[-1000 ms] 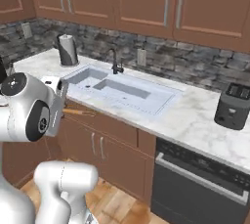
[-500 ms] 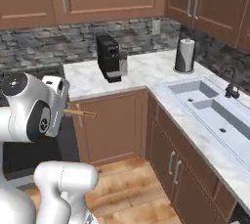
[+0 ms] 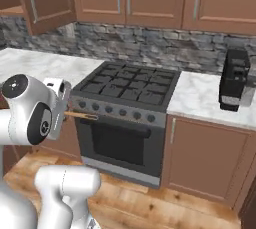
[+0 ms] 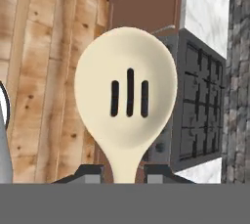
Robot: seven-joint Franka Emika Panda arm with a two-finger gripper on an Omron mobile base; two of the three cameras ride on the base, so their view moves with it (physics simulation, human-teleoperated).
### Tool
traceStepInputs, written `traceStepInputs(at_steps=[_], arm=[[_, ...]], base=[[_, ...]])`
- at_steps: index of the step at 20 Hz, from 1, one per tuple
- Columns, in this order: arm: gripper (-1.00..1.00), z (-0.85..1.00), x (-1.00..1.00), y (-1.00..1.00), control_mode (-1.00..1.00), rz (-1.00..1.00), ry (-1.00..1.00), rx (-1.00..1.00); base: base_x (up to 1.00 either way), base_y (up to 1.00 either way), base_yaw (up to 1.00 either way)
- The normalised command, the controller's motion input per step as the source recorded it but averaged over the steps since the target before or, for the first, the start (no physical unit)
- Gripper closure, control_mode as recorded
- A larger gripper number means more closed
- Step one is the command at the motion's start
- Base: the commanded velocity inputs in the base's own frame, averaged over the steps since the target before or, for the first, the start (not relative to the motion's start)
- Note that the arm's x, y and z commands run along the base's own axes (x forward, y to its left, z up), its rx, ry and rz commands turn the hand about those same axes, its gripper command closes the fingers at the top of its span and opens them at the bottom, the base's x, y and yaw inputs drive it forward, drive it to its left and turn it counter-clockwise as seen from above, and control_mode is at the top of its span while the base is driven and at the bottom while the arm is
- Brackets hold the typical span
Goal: Organize the utensils by type. Pick up the wooden spoons from the counter and place them in the open cabinet. Then pick up the metallic utensils from the counter and place them in the open drawer.
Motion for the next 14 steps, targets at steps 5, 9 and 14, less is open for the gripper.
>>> traceStepInputs(at_steps=[5, 9, 14], arm=[[1.0, 0.0, 0.0, 0.0, 1.0, 0.0, 0.0, 0.0], [1.0, 0.0, 0.0, 0.0, 1.0, 0.0, 0.0, 0.0], [1.0, 0.0, 0.0, 0.0, 1.0, 0.0, 0.0, 0.0]], base=[[-0.09, 0.21, 0.88], [0.0, 0.08, 0.23], [0.33, 0.62, 0.01]])
